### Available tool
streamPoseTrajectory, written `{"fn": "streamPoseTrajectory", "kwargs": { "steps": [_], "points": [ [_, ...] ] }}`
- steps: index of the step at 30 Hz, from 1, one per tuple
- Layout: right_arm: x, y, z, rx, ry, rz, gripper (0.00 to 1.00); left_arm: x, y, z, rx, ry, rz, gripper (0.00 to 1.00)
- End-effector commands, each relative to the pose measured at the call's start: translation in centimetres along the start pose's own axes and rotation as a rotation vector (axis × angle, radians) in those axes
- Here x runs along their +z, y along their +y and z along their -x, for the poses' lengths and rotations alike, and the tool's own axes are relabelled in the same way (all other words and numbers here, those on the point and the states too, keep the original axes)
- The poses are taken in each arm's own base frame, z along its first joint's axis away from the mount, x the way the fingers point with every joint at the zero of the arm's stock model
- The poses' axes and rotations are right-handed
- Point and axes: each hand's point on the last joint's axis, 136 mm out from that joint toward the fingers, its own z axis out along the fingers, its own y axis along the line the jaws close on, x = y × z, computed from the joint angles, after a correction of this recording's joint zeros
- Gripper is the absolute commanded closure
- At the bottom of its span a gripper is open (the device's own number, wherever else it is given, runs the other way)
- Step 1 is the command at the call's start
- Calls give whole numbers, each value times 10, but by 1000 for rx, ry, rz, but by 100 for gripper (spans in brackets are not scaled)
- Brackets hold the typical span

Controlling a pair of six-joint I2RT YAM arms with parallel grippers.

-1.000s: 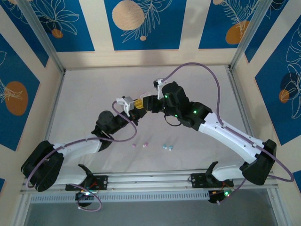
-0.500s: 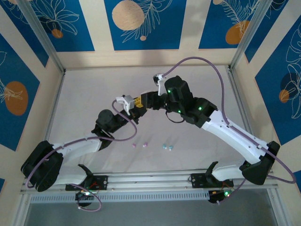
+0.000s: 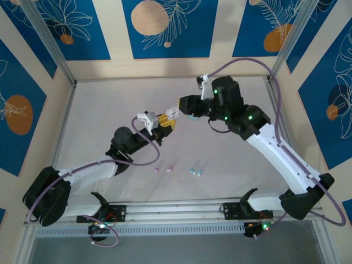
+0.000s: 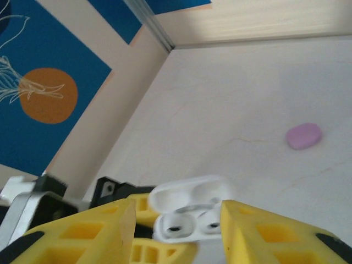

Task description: Insert wireless bluetooth earbuds into charging case

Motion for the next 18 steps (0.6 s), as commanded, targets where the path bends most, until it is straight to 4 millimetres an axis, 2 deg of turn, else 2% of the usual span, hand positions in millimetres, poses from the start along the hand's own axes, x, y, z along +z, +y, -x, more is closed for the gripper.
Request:
{"fn": "streamPoseTrajectory", "kwargs": {
  "steps": [1, 9, 18],
  "points": [
    [5, -11, -13, 90, 153, 33, 54, -1, -18, 26, 63, -47, -86, 100],
    [24, -5, -26, 106, 325, 111, 48, 1, -26, 28, 72, -43, -131, 100],
    [34, -3, -44, 95, 440, 163, 45, 0, -27, 26, 75, -34, -140, 100]
  ]
}}
